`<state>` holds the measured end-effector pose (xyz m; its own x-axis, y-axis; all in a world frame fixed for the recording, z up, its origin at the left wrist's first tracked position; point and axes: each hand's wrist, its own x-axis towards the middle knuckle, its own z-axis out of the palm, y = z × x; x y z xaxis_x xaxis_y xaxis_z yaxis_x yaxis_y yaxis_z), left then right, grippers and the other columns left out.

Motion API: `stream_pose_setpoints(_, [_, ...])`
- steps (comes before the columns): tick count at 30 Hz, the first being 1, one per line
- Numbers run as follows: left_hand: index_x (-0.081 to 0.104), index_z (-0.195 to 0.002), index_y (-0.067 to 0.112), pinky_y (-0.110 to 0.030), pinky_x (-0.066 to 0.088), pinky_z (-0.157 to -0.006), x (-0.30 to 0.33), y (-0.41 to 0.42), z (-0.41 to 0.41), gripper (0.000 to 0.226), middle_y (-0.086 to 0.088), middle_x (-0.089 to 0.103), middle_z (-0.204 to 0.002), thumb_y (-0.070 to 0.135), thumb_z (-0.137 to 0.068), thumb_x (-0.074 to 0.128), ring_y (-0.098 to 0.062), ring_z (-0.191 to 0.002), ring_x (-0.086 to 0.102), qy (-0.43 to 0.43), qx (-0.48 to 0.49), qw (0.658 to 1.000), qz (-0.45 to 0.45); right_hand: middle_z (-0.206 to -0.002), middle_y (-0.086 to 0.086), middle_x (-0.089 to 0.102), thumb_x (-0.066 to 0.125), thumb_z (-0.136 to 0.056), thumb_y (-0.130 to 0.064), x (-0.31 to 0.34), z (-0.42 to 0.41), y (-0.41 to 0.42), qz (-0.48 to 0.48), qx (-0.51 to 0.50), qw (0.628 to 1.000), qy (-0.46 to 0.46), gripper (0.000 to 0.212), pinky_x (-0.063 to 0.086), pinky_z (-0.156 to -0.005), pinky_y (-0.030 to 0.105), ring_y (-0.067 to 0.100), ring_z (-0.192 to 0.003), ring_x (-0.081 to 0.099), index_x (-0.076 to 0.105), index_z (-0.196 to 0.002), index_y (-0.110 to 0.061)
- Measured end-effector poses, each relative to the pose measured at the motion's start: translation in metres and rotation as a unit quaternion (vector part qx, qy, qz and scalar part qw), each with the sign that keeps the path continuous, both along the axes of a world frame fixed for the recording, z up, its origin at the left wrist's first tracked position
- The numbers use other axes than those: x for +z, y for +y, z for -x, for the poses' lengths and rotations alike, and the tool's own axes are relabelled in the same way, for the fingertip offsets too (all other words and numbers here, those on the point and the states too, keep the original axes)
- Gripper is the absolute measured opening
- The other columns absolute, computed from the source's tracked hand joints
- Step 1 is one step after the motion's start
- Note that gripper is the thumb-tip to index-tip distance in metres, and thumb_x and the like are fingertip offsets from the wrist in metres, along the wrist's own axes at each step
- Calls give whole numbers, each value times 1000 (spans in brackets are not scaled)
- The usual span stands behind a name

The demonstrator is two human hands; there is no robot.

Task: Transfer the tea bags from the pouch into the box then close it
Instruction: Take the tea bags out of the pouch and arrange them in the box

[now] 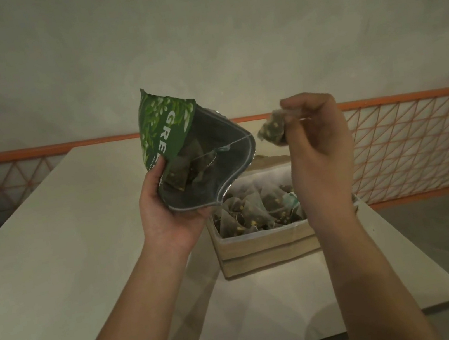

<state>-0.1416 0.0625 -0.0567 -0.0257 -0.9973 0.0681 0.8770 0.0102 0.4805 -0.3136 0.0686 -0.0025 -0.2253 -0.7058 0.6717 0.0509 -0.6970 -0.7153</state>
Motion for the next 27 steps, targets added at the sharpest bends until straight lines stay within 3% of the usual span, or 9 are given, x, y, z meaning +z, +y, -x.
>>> stream_pose_setpoints(3, [57,-142,19,-44,57,-92,-1,-3,-7,54,-14,58,-143,44,-94,51,-35,-132,54,8,2,1000,1,-98,18,57,43,-96,4,-11,3,1,15,-19,999,-37,20,46,-72,36,32,-87,55,57,-104,-7])
stream_pose_setpoints(7, [53,-146,19,-46,46,-107,0,-11,-16,54,-12,51,-150,45,-98,48,-33,-139,46,13,8,1000,-7,-90,10,52,40,-96,3,-25,6,-3,31,-47,996,-64,23,41,-68,38,30,-80,48,53,-98,-16])
stream_pose_setpoints(10, [56,-143,17,-43,56,-94,2,-16,-17,53,-13,54,-147,43,-97,48,-31,-138,48,30,11,999,-9,-96,14,61,46,-94,1,-37,2,-12,-68,-22,997,32,24,49,-72,29,27,-86,61,59,-96,-18])
stream_pose_setpoints(13, [59,-139,16,-42,60,-85,1,-20,-17,51,-12,55,-145,43,-98,48,-32,-128,56,36,7,999,-9,-106,2,62,52,-93,-3,-48,1,-19,-154,-39,977,141,25,50,-72,15,14,-94,63,60,-95,-27])
stream_pose_setpoints(15, [61,-137,16,-42,59,-88,-1,-25,-18,50,-12,56,-145,43,-97,49,-32,-122,59,34,9,999,-13,-114,-4,58,56,-92,-9,-53,-2,-22,-180,-62,956,224,23,49,-84,25,13,-105,58,61,-96,-31])
stream_pose_setpoints(17, [58,-140,17,-44,54,-97,-4,-29,-21,52,-12,53,-148,43,-96,50,-32,-130,55,28,10,999,-11,-122,-8,51,59,-89,-14,-59,-7,-23,-187,-125,926,304,21,31,-103,39,14,-123,42,63,-101,-31])
stream_pose_setpoints(20, [52,-146,17,-43,49,-103,-7,-36,-21,60,-11,49,-152,42,-91,54,-31,-136,50,20,6,1000,0,-117,-7,51,57,-84,-23,-58,-20,-20,-113,-188,934,282,20,25,-98,33,17,-118,41,64,-102,-28])
stream_pose_setpoints(23, [53,-145,14,-41,56,-94,-7,-43,-18,62,-12,58,-141,43,-90,55,-31,-119,61,12,11,1000,-3,-99,-7,58,58,-83,-30,-47,-37,-24,11,-202,932,302,17,27,-85,23,14,-98,47,69,-96,-26])
stream_pose_setpoints(27, [65,-126,9,-35,55,-94,-7,-50,-13,50,-12,65,-126,42,-91,54,-26,-113,64,2,12,1000,-2,-89,-6,67,66,-83,-43,-33,-68,-43,48,-239,876,416,21,27,-76,34,20,-90,54,75,-91,-26])
